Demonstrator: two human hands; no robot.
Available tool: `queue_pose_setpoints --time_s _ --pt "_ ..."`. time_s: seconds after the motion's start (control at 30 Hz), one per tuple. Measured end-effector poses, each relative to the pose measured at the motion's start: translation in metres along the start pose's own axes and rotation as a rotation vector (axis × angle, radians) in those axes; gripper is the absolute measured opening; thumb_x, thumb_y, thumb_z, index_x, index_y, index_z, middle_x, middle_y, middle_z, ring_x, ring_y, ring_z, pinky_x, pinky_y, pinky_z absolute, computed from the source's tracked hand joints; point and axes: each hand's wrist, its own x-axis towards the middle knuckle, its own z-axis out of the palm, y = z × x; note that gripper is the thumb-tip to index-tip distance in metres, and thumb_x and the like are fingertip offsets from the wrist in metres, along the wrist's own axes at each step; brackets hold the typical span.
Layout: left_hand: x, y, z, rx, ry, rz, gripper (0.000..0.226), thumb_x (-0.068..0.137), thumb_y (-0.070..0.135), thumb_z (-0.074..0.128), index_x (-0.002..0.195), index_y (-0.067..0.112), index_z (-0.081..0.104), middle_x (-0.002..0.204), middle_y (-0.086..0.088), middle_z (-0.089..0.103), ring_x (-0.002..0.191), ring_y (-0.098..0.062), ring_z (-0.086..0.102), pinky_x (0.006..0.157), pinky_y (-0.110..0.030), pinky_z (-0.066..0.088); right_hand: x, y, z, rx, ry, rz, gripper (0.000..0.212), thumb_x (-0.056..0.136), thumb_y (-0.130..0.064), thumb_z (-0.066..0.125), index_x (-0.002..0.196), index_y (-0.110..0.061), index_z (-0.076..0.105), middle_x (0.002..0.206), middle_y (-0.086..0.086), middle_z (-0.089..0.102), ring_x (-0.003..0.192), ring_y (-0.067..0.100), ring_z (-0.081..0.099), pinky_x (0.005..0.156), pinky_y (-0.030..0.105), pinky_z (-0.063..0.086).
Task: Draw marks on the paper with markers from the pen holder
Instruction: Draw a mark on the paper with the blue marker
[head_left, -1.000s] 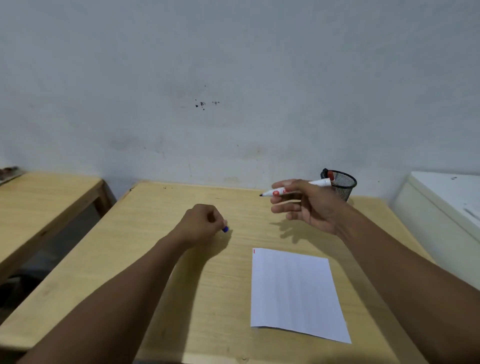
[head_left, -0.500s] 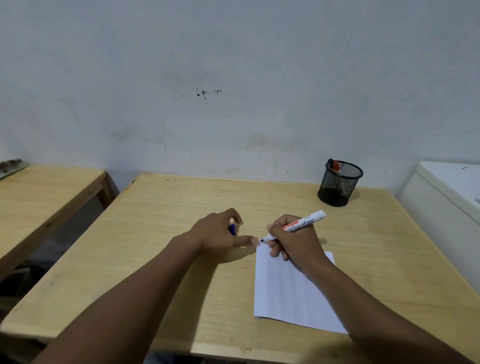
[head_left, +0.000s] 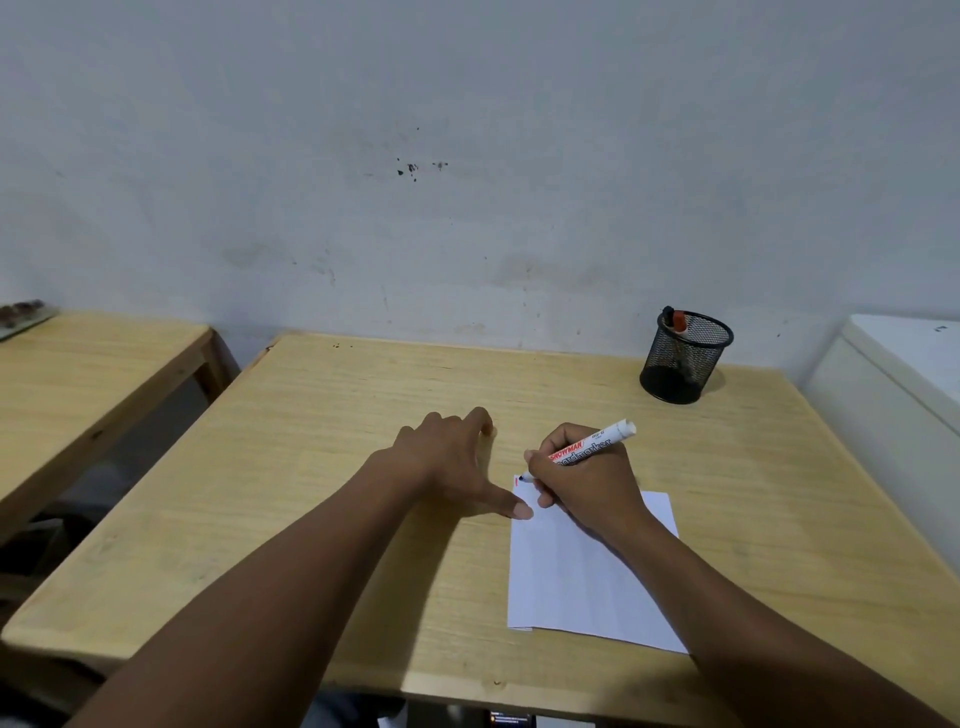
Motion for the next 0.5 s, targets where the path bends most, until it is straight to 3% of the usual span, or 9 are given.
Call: queue_pose_setpoints --time_s 0.17,0.27,0.37,0.43,0.5 --pt "-0.001 0.001 -0.001 0.009 -0.01 -0.009 0.119 0.043 0.091 0.073 0.14 0.032 0.037 0.119 0.003 0.062 0.118 -0.022 0.049 0.1 -0.048 0.047 0.002 0.002 0.001 0.0 -0.012 -0.011 0.019 0.07 -0.022 0.077 0.069 -0.007 0.064 0.068 0.022 0.072 0.051 0.024 0.07 0.058 0.041 0.055" --pt "-0.002 0.003 -0.002 0.004 -0.008 -0.016 0.12 0.041 0.091 0.073 0.14 0.032 0.037 0.119 0.002 0.062 0.119 -0.023 0.05 0.101 -0.049 0.047 0.002 0.0 0.001 0.022 -0.048 0.012 0.016 0.068 -0.017 0.076 0.062 -0.011 0.062 0.06 0.016 0.069 0.052 0.026 0.066 0.056 0.037 0.054" --pt "-0.002 0.001 -0.002 -0.027 -0.017 -0.035 0.117 0.039 0.09 0.073 0.137 0.036 0.038 0.115 0.004 0.062 0.115 -0.021 0.052 0.1 -0.047 0.049 0.003 -0.006 -0.002 0.09 -0.046 0.062 0.016 0.078 -0.01 0.074 0.068 -0.009 0.061 0.059 0.012 0.071 0.05 0.027 0.063 0.048 0.029 0.044" --pt "-0.001 -0.004 -0.007 -0.145 -0.032 -0.037 0.102 0.046 0.085 0.077 0.129 0.036 0.045 0.109 0.006 0.063 0.109 -0.019 0.059 0.097 -0.042 0.052 0.006 -0.011 -0.007 0.197 -0.002 0.116 0.019 0.084 -0.014 0.076 0.072 -0.01 0.061 0.06 0.013 0.068 0.043 0.023 0.056 0.044 0.026 0.036" --pt "0.003 -0.013 -0.012 -0.268 -0.017 -0.007 0.062 0.067 0.062 0.084 0.113 0.029 0.06 0.1 0.007 0.066 0.102 -0.019 0.064 0.088 -0.033 0.054 0.012 -0.02 -0.015 0.271 0.071 0.157 0.018 0.085 -0.02 0.079 0.077 -0.015 0.064 0.056 0.008 0.062 0.037 0.016 0.047 0.042 0.023 0.031"
